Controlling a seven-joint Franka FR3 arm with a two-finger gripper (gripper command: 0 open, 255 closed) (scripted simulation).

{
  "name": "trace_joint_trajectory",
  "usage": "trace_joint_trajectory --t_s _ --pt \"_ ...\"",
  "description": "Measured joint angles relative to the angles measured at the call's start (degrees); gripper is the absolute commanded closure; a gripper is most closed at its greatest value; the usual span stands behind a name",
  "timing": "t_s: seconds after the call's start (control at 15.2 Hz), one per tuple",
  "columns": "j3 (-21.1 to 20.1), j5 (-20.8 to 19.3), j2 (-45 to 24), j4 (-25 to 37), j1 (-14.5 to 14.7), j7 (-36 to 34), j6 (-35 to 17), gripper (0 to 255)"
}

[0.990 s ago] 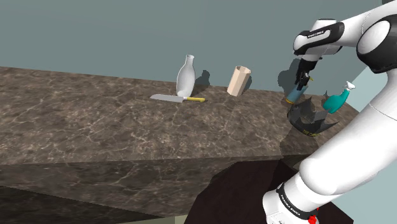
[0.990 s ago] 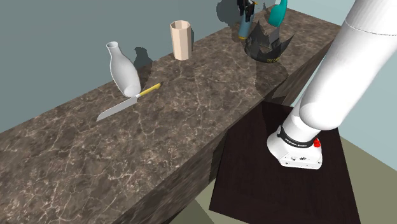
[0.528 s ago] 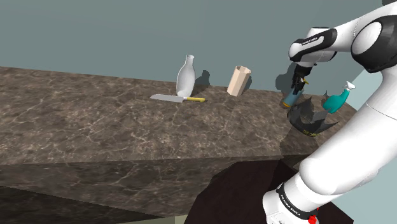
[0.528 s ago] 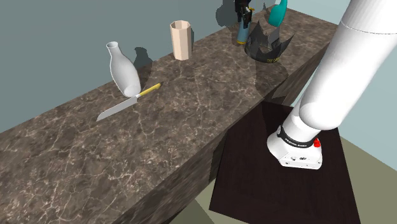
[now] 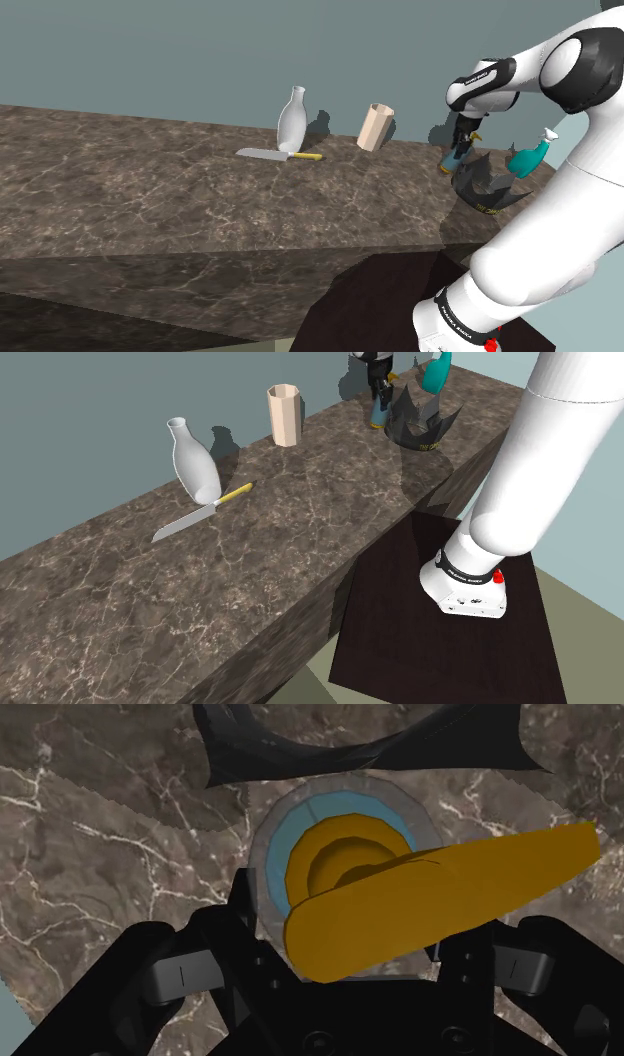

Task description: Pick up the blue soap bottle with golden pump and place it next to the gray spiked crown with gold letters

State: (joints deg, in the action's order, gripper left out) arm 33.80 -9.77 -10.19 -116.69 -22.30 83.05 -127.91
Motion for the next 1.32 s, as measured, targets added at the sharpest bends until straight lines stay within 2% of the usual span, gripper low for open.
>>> trace_joint_trajectory --t_s 0.26,0.66,0.73,1.12,1.32 --pt "-0.17 0.73 -1.58 -1.12 -0.36 0.14 -2.44 255" --pt "-0.23 0.93 -1.97 -1.28 -0.44 0.17 -2.96 255" --pt "-0.23 0.93 -1.98 -1.28 -0.44 0.17 -2.97 0" --pt "-0.23 0.94 -1.98 -1.27 -0.45 0.17 -2.98 0" --pt "-0.08 -0.33 0.61 0.39 0.47 -0.57 0.96 0"
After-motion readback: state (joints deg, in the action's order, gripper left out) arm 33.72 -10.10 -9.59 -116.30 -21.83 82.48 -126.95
